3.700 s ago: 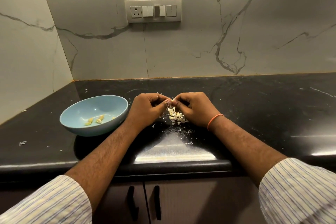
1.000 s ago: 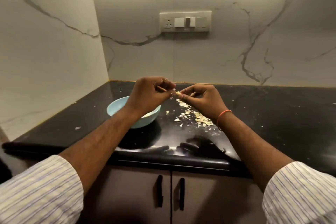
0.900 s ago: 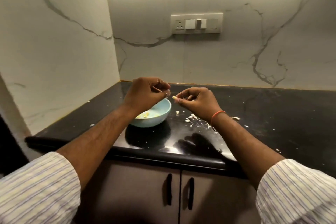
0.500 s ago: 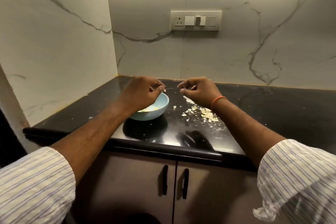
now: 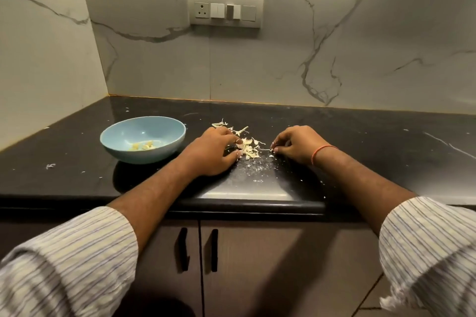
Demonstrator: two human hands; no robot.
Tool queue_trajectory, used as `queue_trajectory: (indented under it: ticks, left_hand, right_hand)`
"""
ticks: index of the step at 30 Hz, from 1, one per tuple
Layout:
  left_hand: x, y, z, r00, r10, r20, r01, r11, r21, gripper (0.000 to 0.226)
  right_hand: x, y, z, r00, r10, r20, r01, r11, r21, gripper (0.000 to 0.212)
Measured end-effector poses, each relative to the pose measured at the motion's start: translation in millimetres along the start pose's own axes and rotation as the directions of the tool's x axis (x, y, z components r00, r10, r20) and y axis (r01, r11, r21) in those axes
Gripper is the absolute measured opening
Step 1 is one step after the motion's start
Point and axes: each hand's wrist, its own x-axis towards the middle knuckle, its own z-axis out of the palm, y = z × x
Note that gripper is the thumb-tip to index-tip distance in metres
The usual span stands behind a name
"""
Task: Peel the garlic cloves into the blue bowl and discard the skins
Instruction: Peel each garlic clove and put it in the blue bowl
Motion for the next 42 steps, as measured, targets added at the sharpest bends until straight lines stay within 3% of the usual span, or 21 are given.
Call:
queue_trajectory:
  ticks: [3,8,12,17,20,22,27,29,32,34,36,38,40,42]
  left_hand:
    - [6.1,-5.3,3.8,0.998,0.022,-0.053,-0.028,0.993,-0.116,0.035]
    - [9.6,-9.6,6.8,0.973,0.034,-0.227,-0.066,0.989,-0.131,0.04]
    - [9.1,-12.4,8.0,0.956,0.09,-0.279,-0.127,0.985,-0.119,0.042]
    - [10.2,-14.0,9.1,0.932,0.103,-0.348,-0.146,0.985,-0.097,0.02]
    - [11.6,-16.1,10.5,0.926,0.085,-0.368,-0.135,0.985,-0.111,0.014]
    - [14.2,-18.3,12.7,0.947,0.011,-0.321,-0.052,0.991,-0.121,0.024]
    - [25.4,-19.5,16.1,0.969,-0.247,-0.008,0.247,0.968,0.037,0.088]
    - [30.0,-17.1,15.4,0.947,-0.294,0.128,0.281,0.953,0.113,0.09]
    - [30.2,-15.5,14.1,0.962,-0.174,0.211,0.166,0.985,0.053,0.066]
    - [25.9,-15.9,12.5,0.988,-0.057,0.143,0.074,0.991,-0.109,0.048]
    - [22.3,-16.5,10.2,0.998,-0.041,-0.04,0.031,0.974,-0.224,0.036]
    - [21.2,-15.5,8.1,0.98,-0.11,-0.168,0.058,0.956,-0.289,0.032]
    - [23.0,-17.3,6.8,0.959,-0.186,-0.214,0.107,0.937,-0.334,0.031]
    - [26.7,-19.8,3.4,0.931,-0.296,-0.215,0.184,0.886,-0.425,0.034]
  right_hand:
    - [8.6,0.2,3.2,0.999,0.0,-0.033,0.001,1.0,0.03,0.014]
    - [21.1,-10.3,8.0,0.982,-0.06,-0.18,0.12,0.931,0.345,0.028]
    - [28.8,-23.4,22.6,0.971,-0.175,-0.161,0.229,0.87,0.436,0.031]
    - [32.5,-19.4,37.9,0.965,-0.146,-0.219,0.251,0.76,0.599,0.03]
    - [36.5,-11.7,33.3,0.959,-0.1,-0.265,0.248,0.749,0.614,0.023]
    - [40.8,-4.7,27.7,0.962,-0.044,-0.269,0.195,0.798,0.57,0.016]
    - [39.5,-1.0,19.4,0.983,0.0,-0.184,0.052,0.959,0.279,0.024]
    - [38.9,-5.0,24.3,0.996,0.006,-0.088,0.013,0.976,0.219,0.044]
    - [33.4,-19.3,33.4,0.98,-0.11,0.163,0.089,0.988,0.13,0.055]
    - [29.5,-23.2,36.9,0.966,-0.203,0.162,0.175,0.969,0.173,0.046]
    - [34.4,-23.7,34.2,0.987,-0.151,-0.057,0.161,0.948,0.276,0.034]
    - [49.2,-22.8,27.3,0.967,-0.047,-0.249,0.128,0.938,0.321,0.029]
    - [70.8,-24.8,23.8,0.968,-0.002,-0.252,0.099,0.923,0.373,0.028]
    - [92.8,-29.6,23.9,0.988,-0.023,-0.156,0.085,0.911,0.403,0.032]
